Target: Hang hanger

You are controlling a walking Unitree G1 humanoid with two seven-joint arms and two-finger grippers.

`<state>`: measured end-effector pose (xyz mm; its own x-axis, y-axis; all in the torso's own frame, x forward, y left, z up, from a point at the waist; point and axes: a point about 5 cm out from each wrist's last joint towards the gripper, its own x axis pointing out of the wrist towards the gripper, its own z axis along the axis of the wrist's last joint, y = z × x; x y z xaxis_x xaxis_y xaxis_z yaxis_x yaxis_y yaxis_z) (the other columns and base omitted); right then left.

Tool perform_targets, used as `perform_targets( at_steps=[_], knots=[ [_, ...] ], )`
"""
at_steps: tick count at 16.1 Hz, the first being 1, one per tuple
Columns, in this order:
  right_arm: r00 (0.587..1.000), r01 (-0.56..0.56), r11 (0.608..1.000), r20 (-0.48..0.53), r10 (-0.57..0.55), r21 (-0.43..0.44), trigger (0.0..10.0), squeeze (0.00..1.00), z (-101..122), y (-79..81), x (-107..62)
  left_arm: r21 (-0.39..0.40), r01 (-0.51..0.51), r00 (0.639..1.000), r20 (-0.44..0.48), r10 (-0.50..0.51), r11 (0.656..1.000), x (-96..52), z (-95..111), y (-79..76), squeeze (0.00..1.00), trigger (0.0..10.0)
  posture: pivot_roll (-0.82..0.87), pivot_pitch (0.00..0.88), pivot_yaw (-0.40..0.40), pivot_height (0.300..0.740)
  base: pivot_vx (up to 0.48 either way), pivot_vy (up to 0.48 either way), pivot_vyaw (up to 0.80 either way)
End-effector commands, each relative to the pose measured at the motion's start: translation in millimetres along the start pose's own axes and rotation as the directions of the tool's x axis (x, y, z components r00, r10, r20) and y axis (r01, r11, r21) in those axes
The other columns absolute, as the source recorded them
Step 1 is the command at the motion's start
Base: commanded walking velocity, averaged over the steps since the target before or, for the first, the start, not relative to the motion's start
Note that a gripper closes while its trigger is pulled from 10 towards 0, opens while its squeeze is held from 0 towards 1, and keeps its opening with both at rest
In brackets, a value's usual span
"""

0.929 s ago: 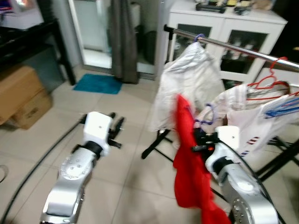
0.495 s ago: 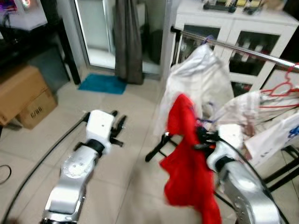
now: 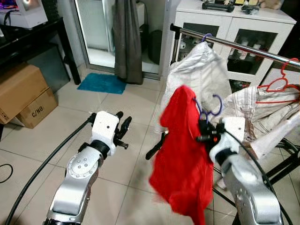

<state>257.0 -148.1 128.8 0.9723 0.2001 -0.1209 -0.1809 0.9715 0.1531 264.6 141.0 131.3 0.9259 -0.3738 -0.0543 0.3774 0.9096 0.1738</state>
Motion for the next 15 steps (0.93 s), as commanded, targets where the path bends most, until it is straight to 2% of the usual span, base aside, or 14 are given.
perform_targets(
  at_steps=[1,3,4,5,7,9,13,15],
  knots=[
    [0.999,-0.017,1.0,0.028,0.016,0.022,10.0,0.0,9.0,2.5,7.3,0.021,0.021,1.0,-0.006,-0.021,1.0,2.0,-0.3,-1.1,0.0,10.0,0.01,0.007,-0.005,0.74,0.0,0.0,0.0],
    [0.999,-0.035,0.999,0.03,0.034,0.03,10.0,0.0,17.6,6.0,20.9,0.022,0.046,0.999,-0.011,-0.046,0.999,2.7,-0.5,-2.6,0.0,10.0,0.01,0.007,-0.002,0.74,0.0,0.0,0.0],
    [0.999,-0.033,0.999,0.014,0.033,0.008,10.0,0.0,22.1,7.2,30.8,0.016,0.08,0.997,-0.011,-0.08,0.997,2.5,-0.2,-5.5,0.0,10.0,0.01,0.006,0.0,0.74,0.0,0.0,0.0],
    [1.0,-0.008,1.0,-0.003,0.008,-0.012,10.0,0.0,24.3,5.4,36.9,0.008,0.113,0.994,-0.012,-0.113,0.994,2.0,0.1,-8.7,0.0,10.0,0.01,0.006,-0.003,0.74,0.0,0.0,0.0],
    [0.994,0.105,0.993,-0.034,-0.103,0.045,10.0,0.0,27.8,-5.1,46.1,-0.029,0.246,0.969,0.014,-0.246,0.969,-5.0,3.7,-19.1,0.0,10.0,0.02,0.004,-0.016,0.74,0.0,0.0,0.0],
    [0.979,0.202,0.973,-0.059,-0.196,0.114,10.0,0.0,25.3,-17.8,47.4,-0.032,0.312,0.95,0.02,-0.312,0.949,-12.1,4.9,-22.4,0.0,10.0,0.03,0.004,-0.021,0.74,0.0,0.0,0.0],
    [0.918,0.394,0.911,-0.107,-0.383,0.12,10.0,0.0,17.7,-44.7,36.5,-0.024,0.307,0.952,0.009,-0.307,0.951,-14.1,2.7,-15.0,0.0,10.0,0.02,0.006,-0.018,0.74,0.0,0.0,0.0],
    [0.849,0.525,0.845,-0.126,-0.513,0.101,10.0,0.0,11.6,-67.6,24.0,-0.021,0.296,0.955,0.007,-0.296,0.955,-12.3,2.6,-12.2,0.0,10.0,0.02,0.006,-0.018,0.74,0.0,0.0,0.0]
  ],
)
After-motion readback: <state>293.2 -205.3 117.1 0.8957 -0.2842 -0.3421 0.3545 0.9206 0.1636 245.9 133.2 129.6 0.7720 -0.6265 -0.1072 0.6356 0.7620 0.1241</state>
